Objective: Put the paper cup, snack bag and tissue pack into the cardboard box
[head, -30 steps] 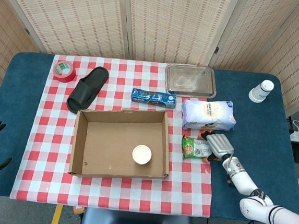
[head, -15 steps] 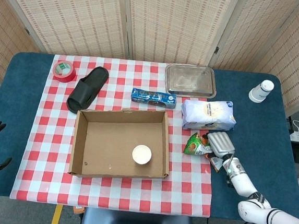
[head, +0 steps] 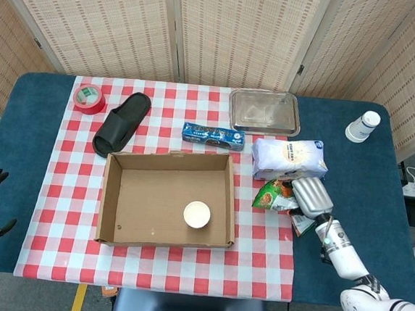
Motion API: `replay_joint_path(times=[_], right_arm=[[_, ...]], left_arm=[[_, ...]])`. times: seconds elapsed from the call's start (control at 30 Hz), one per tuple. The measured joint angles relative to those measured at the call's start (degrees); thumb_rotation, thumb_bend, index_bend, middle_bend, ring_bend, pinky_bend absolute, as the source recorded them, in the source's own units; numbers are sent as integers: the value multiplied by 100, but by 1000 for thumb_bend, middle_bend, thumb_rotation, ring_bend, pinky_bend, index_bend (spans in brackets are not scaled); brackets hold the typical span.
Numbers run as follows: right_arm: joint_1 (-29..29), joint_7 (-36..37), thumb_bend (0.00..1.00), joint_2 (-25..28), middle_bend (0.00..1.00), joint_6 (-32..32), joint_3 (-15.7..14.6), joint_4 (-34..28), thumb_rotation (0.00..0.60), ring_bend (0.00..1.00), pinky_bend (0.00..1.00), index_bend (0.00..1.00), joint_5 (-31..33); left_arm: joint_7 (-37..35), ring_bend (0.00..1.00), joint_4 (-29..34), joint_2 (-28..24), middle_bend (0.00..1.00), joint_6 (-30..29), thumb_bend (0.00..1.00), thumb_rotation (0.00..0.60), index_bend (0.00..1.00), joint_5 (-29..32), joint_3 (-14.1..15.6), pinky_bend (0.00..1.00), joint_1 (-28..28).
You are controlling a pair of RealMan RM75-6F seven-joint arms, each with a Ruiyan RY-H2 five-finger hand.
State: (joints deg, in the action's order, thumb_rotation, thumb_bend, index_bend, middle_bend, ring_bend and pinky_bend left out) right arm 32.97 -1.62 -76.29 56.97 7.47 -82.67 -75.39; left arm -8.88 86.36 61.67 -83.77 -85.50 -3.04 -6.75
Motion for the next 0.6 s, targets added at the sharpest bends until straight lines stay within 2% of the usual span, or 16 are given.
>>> replay_joint_path(times=[0.2, 0.33, 0.5, 0.6], right_arm=[[46, -512, 432, 578, 572, 387, 401, -876, 600, 608, 849, 759, 6], [271, -674, 432, 775, 571, 508, 825, -1306, 600, 609, 849, 756, 41], [608, -368, 432, 697, 571, 338, 1081, -1457, 600, 609, 849, 750, 87], [948, -281, 432, 446, 572, 267, 1194, -1438, 600, 609, 849, 746, -26]], left_arm=[[16, 0, 11, 1, 0, 11, 225, 600, 0, -2, 3, 0, -5], [35, 0, 16, 7, 0, 22, 225, 600, 0, -2, 3, 0, -12], [66, 0, 20, 16, 0, 50, 226, 600, 0, 1, 7, 0, -25], [69, 0, 12, 20, 0, 84, 225, 600, 0, 1, 13, 0, -38]])
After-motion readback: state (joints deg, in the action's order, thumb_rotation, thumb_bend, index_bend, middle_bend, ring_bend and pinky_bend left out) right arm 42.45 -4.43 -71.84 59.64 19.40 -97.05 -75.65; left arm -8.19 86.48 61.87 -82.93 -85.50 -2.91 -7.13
